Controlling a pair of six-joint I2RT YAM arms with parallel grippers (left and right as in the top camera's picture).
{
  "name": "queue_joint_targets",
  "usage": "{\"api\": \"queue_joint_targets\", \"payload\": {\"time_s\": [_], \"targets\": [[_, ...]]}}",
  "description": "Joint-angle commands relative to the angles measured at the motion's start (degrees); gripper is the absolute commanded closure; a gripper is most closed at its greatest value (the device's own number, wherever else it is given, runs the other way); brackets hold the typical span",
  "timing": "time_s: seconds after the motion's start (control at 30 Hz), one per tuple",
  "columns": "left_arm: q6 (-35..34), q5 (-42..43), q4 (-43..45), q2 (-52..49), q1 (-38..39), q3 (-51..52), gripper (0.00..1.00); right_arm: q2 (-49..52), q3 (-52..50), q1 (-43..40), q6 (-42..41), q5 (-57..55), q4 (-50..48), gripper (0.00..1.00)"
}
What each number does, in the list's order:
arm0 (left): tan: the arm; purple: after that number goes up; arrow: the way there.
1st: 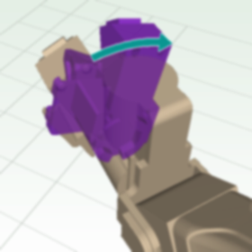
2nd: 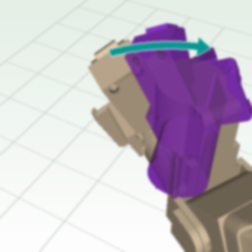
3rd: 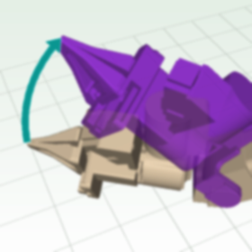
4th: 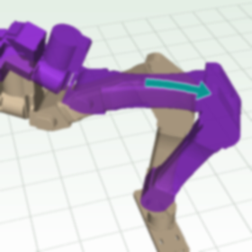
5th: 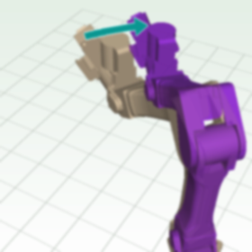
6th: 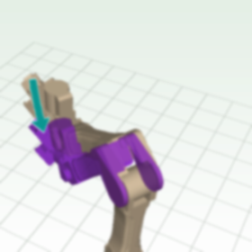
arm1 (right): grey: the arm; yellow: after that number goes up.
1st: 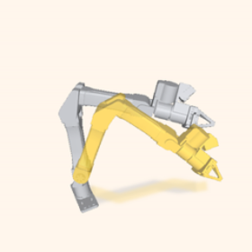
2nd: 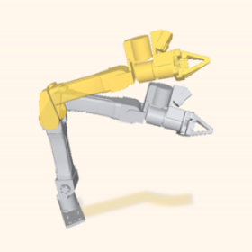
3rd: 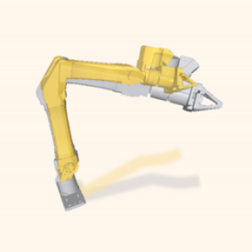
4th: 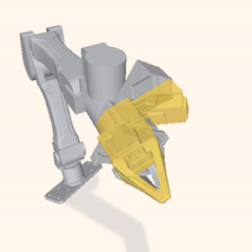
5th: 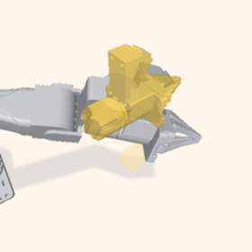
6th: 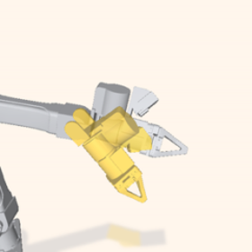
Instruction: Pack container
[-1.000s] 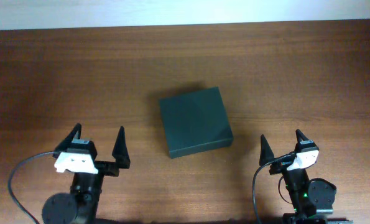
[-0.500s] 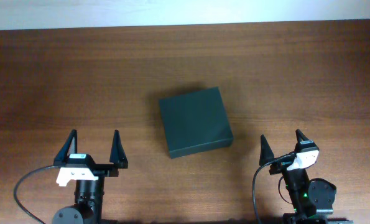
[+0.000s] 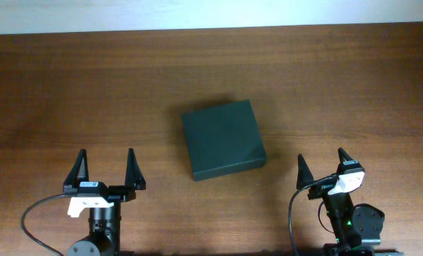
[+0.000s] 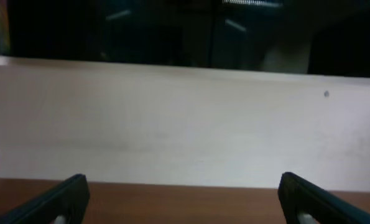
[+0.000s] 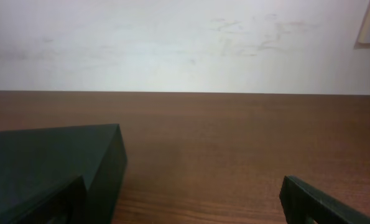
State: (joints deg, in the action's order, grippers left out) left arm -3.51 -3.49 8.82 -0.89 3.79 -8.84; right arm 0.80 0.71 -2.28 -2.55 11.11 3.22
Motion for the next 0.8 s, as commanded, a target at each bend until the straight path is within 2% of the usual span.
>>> {"api": "queue_joint_targets", "payload": {"time_s": [0.0, 0.3, 0.53, 0.77], "targets": [[0.07, -0.44, 3.26, 0.59, -1.07, 3.02, 0.01, -0.59, -0.39, -0.28, 0.22, 0.7, 0.2, 0.01], [0.09, -0.9, 4.68, 0.59, -1.44, 8.24, 0.01, -0.59, -0.39, -0.28, 0.2, 0.7, 0.2, 0.01], [0.11, -2.25, 3.43, 0.61, -2.58, 8.37, 0.01, -0.61, -0.39, -0.28, 0.2, 0.7, 0.2, 0.01], [0.04, 1.29, -8.46, 0.59, -2.36, 8.37, 0.01, -0.59, -0.39, -0.28, 0.2, 0.7, 0.2, 0.01]]}}
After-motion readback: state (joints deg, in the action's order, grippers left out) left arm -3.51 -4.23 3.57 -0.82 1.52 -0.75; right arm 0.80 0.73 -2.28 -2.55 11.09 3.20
